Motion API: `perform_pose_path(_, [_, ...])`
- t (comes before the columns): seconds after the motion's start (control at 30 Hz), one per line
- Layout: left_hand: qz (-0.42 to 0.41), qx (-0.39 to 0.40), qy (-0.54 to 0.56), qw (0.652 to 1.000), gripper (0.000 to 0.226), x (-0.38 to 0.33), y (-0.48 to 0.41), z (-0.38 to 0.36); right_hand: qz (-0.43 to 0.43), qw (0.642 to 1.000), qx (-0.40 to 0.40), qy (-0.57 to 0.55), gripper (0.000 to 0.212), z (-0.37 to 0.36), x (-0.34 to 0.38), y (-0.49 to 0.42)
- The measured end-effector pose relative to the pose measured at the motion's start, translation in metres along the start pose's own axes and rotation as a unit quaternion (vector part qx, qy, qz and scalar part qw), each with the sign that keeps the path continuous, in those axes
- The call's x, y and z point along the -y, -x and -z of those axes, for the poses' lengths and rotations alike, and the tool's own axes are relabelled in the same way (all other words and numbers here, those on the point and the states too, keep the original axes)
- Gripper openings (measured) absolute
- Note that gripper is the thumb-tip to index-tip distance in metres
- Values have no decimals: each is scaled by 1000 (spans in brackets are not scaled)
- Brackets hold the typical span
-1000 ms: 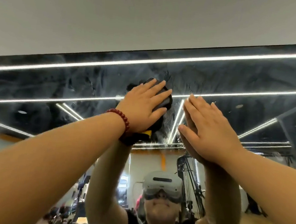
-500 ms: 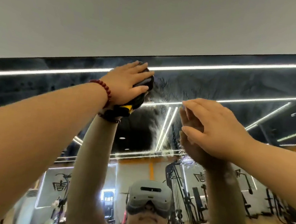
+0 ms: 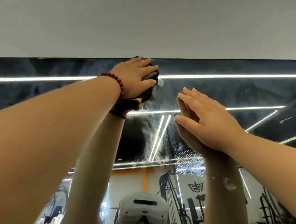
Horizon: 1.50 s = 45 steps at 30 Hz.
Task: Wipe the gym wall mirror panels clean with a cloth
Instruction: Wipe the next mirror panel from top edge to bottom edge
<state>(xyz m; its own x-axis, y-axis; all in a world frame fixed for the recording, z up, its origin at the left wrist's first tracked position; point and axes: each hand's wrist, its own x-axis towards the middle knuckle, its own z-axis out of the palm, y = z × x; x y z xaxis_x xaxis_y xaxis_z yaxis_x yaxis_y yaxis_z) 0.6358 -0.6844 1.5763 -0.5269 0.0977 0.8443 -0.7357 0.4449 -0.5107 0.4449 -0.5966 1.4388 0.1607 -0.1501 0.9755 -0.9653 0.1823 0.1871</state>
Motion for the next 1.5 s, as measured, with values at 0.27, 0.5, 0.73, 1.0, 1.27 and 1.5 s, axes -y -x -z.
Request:
perform_pose_path(0.27, [-123, 24, -15, 992, 56, -23, 14, -4, -63, 998, 8, -5, 78, 1, -4, -4])
perform_pose_path(0.5, [13, -21, -15, 1000, 55, -8, -19, 8, -55, 998, 27, 5, 78, 3, -7, -2])
perform_pose_path(0.73, [-127, -4, -2, 992, 54, -67, -9, -3, -44, 999, 10, -30, 80, 4, -11, -3])
perform_pose_path(1.0, [57, -36, 13, 998, 52, -41, -31, 8, -5, 998, 33, -46, 84, 4, -26, -4])
perform_pose_path(1.27, [-14, 8, 23, 1000, 53, -58, -22, 2, 67, 995, 69, 37, 92, 25, -63, 4])
perform_pose_path(1.5, [42, -23, 3, 999, 53, -109, -45, -3, 22, 999, 33, 18, 103, 18, -80, 23])
